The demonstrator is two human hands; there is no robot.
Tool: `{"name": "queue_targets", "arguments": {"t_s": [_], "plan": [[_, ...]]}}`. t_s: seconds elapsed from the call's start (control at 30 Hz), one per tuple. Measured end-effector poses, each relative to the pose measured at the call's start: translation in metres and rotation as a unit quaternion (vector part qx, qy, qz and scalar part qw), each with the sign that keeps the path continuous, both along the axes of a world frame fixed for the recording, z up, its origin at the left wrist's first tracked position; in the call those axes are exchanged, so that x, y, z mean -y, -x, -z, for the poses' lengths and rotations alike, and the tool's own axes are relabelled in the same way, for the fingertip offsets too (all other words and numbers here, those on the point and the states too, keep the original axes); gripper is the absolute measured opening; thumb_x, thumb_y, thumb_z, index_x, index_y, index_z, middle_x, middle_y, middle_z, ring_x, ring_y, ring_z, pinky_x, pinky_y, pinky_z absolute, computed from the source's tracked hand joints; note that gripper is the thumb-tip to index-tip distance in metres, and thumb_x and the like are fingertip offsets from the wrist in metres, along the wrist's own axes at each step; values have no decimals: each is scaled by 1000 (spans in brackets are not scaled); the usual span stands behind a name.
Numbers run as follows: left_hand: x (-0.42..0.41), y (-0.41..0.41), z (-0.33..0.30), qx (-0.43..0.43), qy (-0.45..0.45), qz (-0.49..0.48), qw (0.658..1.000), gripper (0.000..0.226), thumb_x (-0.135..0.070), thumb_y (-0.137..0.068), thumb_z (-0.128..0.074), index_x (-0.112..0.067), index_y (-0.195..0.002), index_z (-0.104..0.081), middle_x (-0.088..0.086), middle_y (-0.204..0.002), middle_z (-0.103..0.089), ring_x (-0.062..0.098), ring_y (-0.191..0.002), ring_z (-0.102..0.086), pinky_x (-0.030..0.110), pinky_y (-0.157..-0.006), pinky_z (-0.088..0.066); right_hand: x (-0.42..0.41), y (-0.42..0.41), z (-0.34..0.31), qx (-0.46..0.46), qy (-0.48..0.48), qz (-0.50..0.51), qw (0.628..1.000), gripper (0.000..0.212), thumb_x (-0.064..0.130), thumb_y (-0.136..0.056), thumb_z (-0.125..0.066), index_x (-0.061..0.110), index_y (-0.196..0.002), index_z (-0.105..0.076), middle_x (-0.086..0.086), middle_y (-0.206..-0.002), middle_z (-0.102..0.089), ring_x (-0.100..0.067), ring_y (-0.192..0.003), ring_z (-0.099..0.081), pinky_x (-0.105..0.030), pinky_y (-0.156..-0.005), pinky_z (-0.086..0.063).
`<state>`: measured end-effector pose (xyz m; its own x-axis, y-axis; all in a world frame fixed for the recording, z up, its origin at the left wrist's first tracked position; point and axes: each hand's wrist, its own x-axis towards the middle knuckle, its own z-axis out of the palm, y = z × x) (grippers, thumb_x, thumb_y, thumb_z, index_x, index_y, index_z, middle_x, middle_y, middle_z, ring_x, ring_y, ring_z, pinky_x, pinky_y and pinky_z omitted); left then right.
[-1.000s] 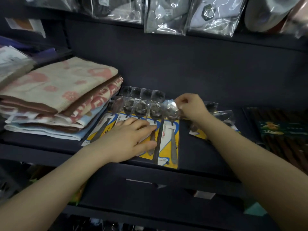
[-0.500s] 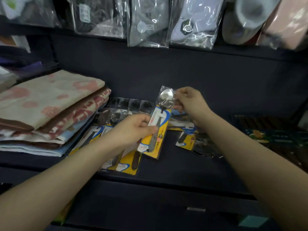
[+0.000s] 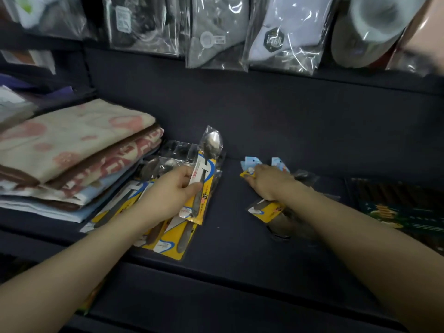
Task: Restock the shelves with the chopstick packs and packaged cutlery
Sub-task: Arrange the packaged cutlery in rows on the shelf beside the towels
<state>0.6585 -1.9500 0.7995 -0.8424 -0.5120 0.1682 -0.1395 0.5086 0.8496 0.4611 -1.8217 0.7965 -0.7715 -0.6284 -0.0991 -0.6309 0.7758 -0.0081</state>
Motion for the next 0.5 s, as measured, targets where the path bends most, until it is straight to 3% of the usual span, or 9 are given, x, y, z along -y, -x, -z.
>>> {"name": "queue_targets", "arguments": {"t_s": [0.1, 0.17, 0.2, 0.27, 0.3, 0.33, 0.37, 0.43, 0.5], "plan": [[-2, 2, -3, 2, 30, 6, 1000, 13, -21, -88, -57, -20, -100, -60, -4, -93, -71, 17, -88, -66, 43, -87, -50, -2, 4, -3, -8, 35, 51, 998, 50, 33, -97, -36, 2, -136, -35, -17, -143, -38, -35, -132, -36, -47, -109, -30], [-6, 7, -8, -11, 34, 16, 999, 14, -20, -87, -58, -18, -101, -61, -2, -92, -71, 17, -89, -65, 41, -86, -50, 0, 0, -19, 35, 167, 34, 985, 40, 32, -97, -40, 3, -124, -49, -15, -129, -51, -31, -119, -48, -39, -100, -36], [-9, 11, -10, -16, 25, 27, 999, 14, -19, -87, -58, -16, -101, -61, -1, -91, -70, 16, -89, -65, 37, -86, -48, 1, -4, -29, 118, 276, 24, 953, 36, 36, -97, -41, 6, -109, -57, -12, -113, -59, -26, -102, -56, -35, -89, -40], [-17, 21, -15, -26, -9, 63, 998, 10, -16, -87, -57, -16, -97, -60, -3, -86, -68, 12, -84, -62, 31, -84, -46, 4, -16, -47, 321, 446, 10, 836, 29, 38, -96, -45, 11, -93, -56, -8, -91, -59, -16, -75, -56, -27, -65, -45], [-21, 26, -16, -28, -18, 79, 996, 8, -16, -88, -57, -16, -96, -60, -4, -83, -67, 11, -82, -62, 31, -82, -45, 4, -20, -52, 376, 466, -7, 801, 22, 34, -95, -49, 13, -95, -55, -8, -88, -59, -14, -70, -55, -23, -56, -45], [-25, 31, -18, -31, -10, 91, 995, 8, -18, -88, -58, -16, -96, -59, -4, -82, -67, 12, -80, -62, 32, -81, -46, 6, -22, -52, 400, 467, -21, 788, 13, 27, -94, -52, 14, -96, -55, -7, -86, -60, -14, -67, -56, -20, -51, -44], [-27, 36, -18, -34, 13, 97, 995, 13, -22, -87, -58, -15, -98, -59, -2, -81, -67, 14, -79, -62, 34, -79, -46, 8, -25, -50, 409, 466, -29, 784, 4, 19, -92, -54, 15, -94, -55, -6, -81, -60, -15, -65, -55, -21, -50, -43], [-27, 41, -16, -11, 112, 98, 989, 24, -29, -89, -54, -13, -106, -58, 1, -82, -67, 17, -78, -60, 32, -75, -44, 11, -21, -43, 383, 470, -3, 795, 7, 5, -89, -55, 13, -88, -56, -8, -76, -57, -21, -67, -55, -31, -56, -42], [-19, 34, -11, 19, 250, 92, 964, 40, -39, -92, -43, -10, -117, -53, 4, -95, -67, 20, -89, -60, 30, -80, -42, 17, -7, -30, 307, 465, 28, 830, 14, 0, -85, -55, 9, -74, -53, -16, -73, -52, -25, -68, -51, -35, -61, -40]]}}
